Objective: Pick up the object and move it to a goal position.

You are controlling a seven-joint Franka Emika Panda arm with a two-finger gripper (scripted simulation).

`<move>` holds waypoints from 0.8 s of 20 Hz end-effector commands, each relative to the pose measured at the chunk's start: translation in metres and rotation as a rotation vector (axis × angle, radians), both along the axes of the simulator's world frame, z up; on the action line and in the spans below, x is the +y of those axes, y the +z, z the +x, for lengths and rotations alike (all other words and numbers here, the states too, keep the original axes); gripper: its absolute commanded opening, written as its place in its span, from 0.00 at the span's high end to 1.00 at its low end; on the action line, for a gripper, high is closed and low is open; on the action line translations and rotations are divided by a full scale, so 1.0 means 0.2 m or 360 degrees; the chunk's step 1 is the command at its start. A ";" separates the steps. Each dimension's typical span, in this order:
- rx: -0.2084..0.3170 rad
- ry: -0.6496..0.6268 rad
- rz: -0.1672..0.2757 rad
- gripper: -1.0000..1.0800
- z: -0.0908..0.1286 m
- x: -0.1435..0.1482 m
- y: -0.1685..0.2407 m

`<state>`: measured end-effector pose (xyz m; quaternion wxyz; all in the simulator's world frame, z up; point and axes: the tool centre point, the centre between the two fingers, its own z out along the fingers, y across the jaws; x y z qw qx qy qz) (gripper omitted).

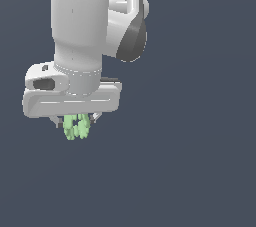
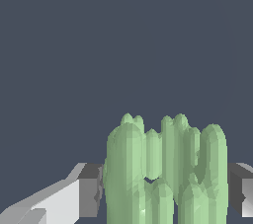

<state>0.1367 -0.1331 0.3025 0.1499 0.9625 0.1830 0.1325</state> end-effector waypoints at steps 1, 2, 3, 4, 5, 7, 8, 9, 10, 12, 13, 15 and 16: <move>-0.0049 -0.0080 -0.0021 1.00 0.01 -0.03 0.12; -0.0066 -0.0106 -0.0028 1.00 0.01 -0.04 0.16; -0.0081 -0.0131 -0.0035 1.00 0.01 -0.05 0.19; -0.0095 -0.0154 -0.0042 1.00 0.01 -0.05 0.23; -0.0108 -0.0175 -0.0048 1.00 0.01 -0.06 0.26; -0.0130 -0.0211 -0.0058 1.00 0.01 -0.07 0.31; -0.0140 -0.0227 -0.0063 1.00 0.01 -0.08 0.34; -0.0148 -0.0240 -0.0067 1.00 0.01 -0.08 0.36; -0.0155 -0.0252 -0.0071 1.00 0.01 -0.09 0.37; -0.0165 -0.0270 -0.0076 1.00 0.01 -0.09 0.40; -0.0169 -0.0276 -0.0078 1.00 0.01 -0.09 0.41; -0.0172 -0.0283 -0.0081 1.00 0.01 -0.10 0.42; -0.0173 -0.0283 -0.0081 1.00 0.01 -0.10 0.42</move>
